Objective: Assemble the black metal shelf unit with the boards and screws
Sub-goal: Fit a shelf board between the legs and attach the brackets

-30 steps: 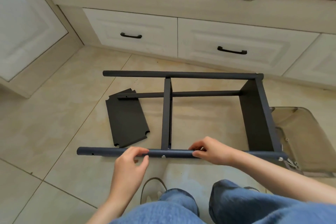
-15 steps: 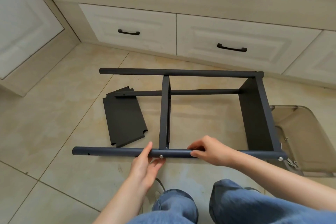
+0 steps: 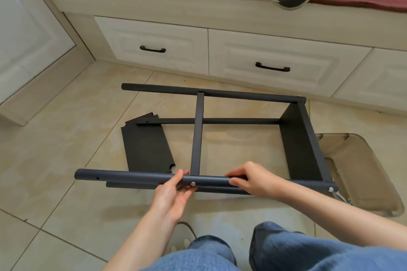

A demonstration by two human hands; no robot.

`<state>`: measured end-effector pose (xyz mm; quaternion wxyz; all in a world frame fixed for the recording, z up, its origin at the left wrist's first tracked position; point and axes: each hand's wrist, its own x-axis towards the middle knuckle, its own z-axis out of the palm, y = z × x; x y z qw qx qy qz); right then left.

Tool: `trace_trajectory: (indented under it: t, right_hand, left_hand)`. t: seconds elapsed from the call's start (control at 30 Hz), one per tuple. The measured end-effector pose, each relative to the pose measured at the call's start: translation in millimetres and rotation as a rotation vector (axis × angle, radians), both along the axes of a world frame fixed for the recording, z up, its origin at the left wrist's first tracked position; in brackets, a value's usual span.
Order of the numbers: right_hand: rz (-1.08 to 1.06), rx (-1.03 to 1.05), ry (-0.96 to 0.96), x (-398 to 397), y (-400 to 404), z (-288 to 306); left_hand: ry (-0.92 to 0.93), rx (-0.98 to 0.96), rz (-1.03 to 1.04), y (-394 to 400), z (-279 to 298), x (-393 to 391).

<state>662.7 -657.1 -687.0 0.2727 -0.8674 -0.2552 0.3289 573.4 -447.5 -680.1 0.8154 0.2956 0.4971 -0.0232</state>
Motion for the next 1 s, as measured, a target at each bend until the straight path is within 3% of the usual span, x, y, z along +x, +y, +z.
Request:
trace_trajectory:
  t: [0.63, 1.0]
  right_hand:
    - [-0.167, 0.374, -0.098, 6, 22, 55]
    - [-0.173, 0.388, -0.006, 2, 6, 96]
  left_hand:
    - [-0.150, 0.470, -0.154, 25, 120, 54]
    - [-0.310, 0.868, -0.317, 6, 171, 61]
